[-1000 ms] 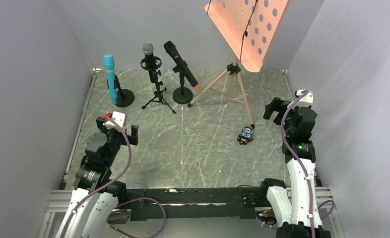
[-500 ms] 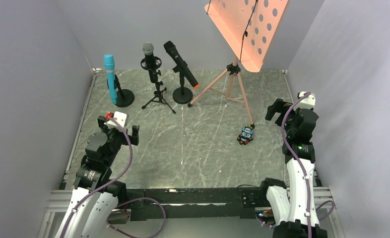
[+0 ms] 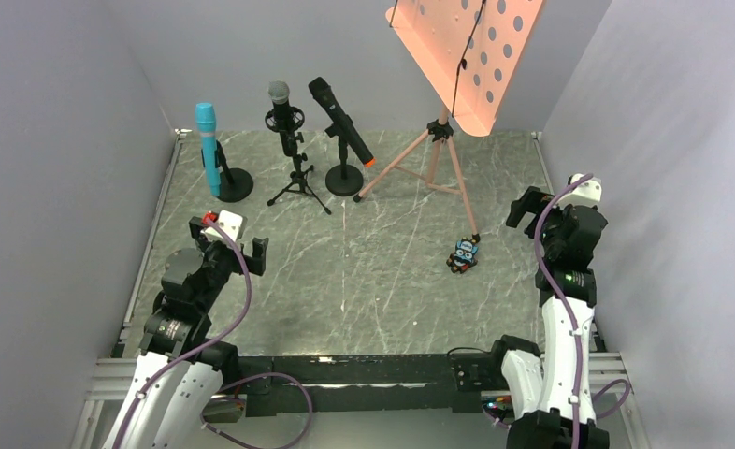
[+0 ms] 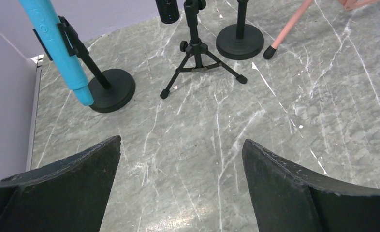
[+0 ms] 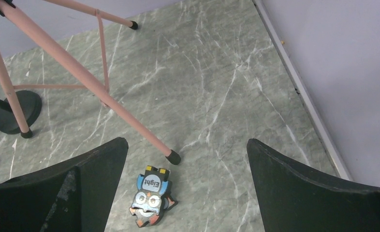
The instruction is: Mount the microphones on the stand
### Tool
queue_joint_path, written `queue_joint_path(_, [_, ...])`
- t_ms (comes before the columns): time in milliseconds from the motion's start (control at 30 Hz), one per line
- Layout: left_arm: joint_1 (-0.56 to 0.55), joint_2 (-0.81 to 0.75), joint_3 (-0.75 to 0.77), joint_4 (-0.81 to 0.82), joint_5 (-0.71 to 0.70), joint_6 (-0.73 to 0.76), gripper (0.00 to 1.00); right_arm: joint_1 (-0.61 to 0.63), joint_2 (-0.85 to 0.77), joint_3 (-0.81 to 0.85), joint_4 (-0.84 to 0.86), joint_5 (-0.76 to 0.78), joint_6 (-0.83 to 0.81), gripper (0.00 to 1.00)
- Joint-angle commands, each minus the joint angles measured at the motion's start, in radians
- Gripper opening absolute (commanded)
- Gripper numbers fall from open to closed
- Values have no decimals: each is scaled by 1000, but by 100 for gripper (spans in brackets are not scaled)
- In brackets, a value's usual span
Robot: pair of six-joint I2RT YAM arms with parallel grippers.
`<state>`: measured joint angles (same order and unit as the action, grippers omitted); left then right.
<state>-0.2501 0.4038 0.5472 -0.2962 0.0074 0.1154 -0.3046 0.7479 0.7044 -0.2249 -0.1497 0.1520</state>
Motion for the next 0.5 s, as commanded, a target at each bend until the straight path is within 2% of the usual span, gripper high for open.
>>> queue_joint_path(0, [5, 5, 13, 48, 40, 0, 99, -21, 8, 23, 13, -40, 20, 100])
queue_joint_path(467, [5, 0, 7, 50, 48, 1, 99, -27, 43, 40, 2, -52, 19, 100])
